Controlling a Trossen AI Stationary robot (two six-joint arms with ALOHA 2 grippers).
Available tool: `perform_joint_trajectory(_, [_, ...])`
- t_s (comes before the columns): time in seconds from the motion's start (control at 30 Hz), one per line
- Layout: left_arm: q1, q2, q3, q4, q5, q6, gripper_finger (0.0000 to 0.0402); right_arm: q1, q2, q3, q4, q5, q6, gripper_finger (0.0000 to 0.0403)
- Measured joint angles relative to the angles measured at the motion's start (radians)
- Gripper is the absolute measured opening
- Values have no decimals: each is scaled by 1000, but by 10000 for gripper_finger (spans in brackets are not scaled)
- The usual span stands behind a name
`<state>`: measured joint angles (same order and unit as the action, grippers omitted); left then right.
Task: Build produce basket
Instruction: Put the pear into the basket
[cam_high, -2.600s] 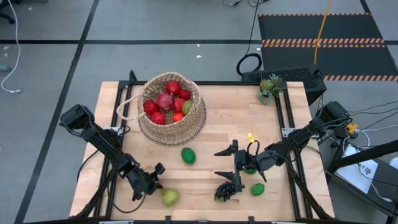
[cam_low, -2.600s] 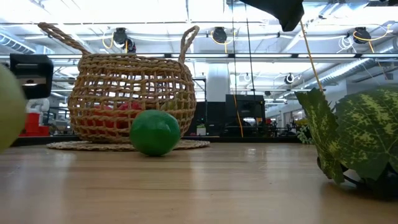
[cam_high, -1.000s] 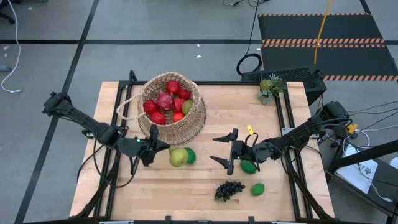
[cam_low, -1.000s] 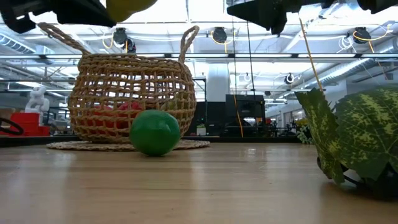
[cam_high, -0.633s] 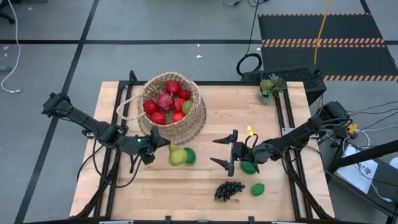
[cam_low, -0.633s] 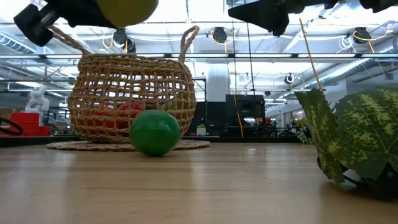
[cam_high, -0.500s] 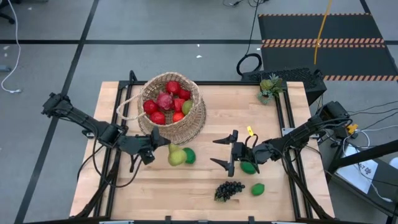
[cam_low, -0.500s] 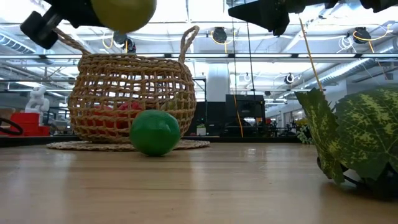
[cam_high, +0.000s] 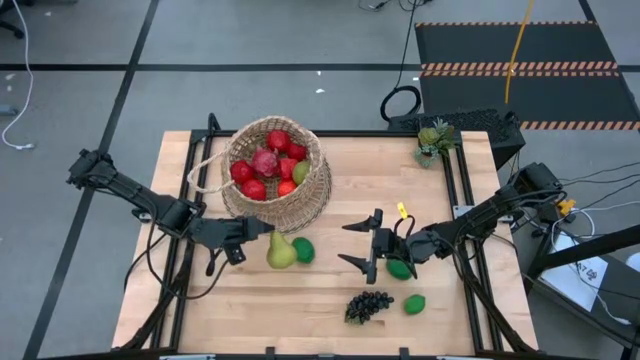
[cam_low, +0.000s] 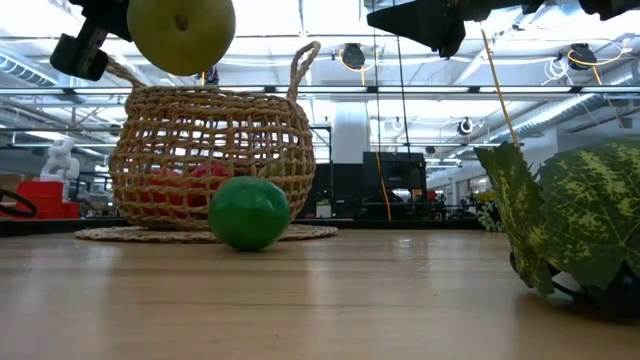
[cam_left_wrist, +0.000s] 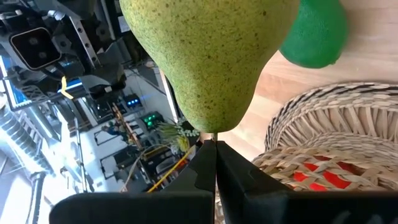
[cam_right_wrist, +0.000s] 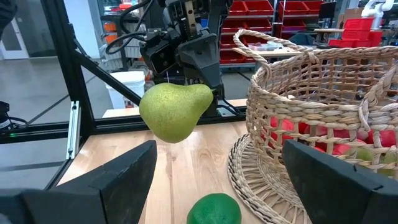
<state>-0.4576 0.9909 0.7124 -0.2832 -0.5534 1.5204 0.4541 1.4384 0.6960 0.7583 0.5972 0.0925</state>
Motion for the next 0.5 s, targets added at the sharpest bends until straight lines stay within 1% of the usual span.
perform_joint_trajectory(0.27, [0,0,0,0,-5,-7,2,-1,0,0,0,0,0,343])
perform_joint_trajectory(0.5, [0,0,0,0,-6,-49,2,-1,0,0,0,0,0,343])
